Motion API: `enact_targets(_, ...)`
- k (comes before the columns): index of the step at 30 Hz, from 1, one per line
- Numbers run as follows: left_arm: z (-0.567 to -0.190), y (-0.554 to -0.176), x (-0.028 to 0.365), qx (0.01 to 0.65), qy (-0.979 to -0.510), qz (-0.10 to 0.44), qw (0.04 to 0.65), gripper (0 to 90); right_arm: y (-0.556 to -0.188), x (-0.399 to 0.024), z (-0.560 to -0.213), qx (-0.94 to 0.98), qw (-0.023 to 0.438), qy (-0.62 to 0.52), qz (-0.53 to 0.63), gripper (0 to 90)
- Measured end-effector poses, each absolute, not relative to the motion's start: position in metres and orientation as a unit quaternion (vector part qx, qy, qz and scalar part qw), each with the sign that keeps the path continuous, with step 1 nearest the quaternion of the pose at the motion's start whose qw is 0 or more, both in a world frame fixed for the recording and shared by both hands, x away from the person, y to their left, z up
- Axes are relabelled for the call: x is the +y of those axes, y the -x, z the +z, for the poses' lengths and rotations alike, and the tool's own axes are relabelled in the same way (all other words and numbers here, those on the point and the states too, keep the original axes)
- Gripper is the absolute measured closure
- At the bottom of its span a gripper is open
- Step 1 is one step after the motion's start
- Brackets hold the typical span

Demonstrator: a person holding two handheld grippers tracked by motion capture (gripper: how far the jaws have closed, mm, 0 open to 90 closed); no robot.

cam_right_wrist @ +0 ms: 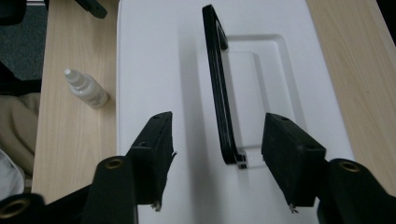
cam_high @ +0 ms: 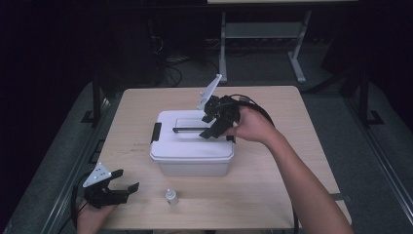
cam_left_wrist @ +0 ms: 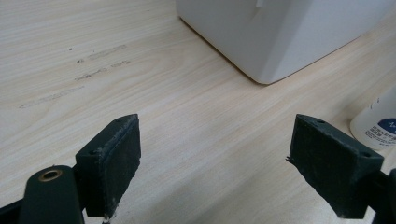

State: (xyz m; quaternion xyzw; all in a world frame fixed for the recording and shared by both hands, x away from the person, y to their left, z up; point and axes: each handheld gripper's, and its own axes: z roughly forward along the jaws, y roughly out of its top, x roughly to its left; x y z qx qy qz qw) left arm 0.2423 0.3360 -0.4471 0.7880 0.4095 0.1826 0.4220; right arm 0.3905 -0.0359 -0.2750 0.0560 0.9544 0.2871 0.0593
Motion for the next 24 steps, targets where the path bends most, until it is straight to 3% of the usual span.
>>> enact_targets(13,-0.448,-0.243,0.336,0.408,-0.791,0.182,0.419,16.6,-0.402,-0.015,-0.286,0.956,0.044,-0.045,0.287,71.6)
enact_targets(24,-0.447,-0.242,0.339,0.412,-0.788,0.184,0.419,16.6,-0.414,-0.009,-0.292,0.953,0.03,-0.049,0.298,79.6)
